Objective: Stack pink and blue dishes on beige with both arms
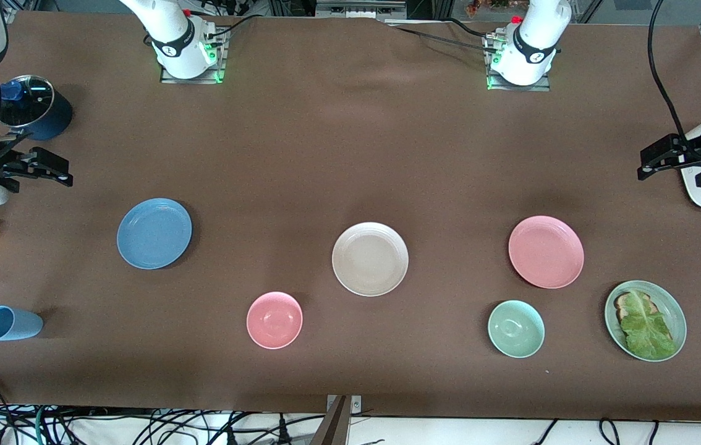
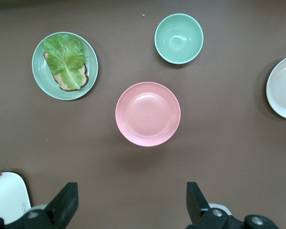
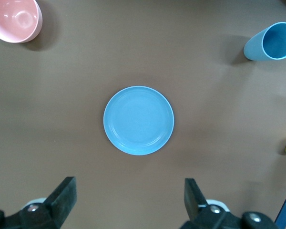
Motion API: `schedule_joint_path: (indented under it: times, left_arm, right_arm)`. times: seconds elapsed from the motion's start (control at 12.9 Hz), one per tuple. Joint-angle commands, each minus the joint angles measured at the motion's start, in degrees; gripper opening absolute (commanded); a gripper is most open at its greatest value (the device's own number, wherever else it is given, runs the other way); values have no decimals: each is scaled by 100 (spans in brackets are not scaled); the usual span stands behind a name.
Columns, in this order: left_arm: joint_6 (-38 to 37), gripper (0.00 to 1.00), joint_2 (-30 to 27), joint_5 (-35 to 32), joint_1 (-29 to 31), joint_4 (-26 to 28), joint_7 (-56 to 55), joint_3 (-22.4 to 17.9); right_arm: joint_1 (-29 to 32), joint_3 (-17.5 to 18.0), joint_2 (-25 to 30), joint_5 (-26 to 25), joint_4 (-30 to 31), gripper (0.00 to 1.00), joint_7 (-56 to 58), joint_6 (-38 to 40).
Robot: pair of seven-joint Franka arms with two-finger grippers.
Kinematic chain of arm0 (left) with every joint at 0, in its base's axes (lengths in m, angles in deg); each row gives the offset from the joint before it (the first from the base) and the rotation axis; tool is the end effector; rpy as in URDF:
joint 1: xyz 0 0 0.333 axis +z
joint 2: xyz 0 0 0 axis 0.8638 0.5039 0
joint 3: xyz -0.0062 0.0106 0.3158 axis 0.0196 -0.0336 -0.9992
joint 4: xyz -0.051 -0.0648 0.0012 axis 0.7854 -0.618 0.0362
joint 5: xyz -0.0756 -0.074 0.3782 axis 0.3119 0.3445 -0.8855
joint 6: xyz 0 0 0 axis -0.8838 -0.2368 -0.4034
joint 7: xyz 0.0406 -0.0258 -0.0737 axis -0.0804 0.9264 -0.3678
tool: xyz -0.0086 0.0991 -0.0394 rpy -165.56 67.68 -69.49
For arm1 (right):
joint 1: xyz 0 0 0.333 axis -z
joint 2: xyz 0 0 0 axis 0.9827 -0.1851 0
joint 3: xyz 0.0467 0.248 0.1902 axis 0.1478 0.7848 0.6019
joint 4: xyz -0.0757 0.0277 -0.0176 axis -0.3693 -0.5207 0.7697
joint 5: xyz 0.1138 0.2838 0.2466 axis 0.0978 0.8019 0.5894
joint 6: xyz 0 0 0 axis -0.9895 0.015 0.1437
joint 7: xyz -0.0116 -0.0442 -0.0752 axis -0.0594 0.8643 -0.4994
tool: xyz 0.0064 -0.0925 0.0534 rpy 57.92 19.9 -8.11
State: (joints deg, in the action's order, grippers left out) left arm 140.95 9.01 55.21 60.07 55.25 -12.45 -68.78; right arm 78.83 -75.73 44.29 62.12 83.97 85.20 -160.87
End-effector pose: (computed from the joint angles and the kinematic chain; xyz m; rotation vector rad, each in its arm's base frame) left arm 0.5896 0.0075 0.6077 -3.1269 0.1852 0.0345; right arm 0.6044 -0.0062 0.5666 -3.1332 -0.2221 0.0488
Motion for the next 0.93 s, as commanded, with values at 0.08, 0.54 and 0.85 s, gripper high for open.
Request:
schedule_joint_path:
  times: [0.08, 0.54, 0.85]
  left_arm:
    - [-145, 100, 95, -13, -24, -11, 40, -13]
    - [-189, 100, 569, -13, 46, -63, -21, -57]
    - [100, 100, 1650, 48, 345, -230, -65, -49]
  right_arm:
    - [24, 31, 0, -4, -52, 100, -43, 85]
    - [-3, 49, 18, -13, -60, 100, -26, 85]
    - [6, 49, 35, -4, -60, 100, 9, 119]
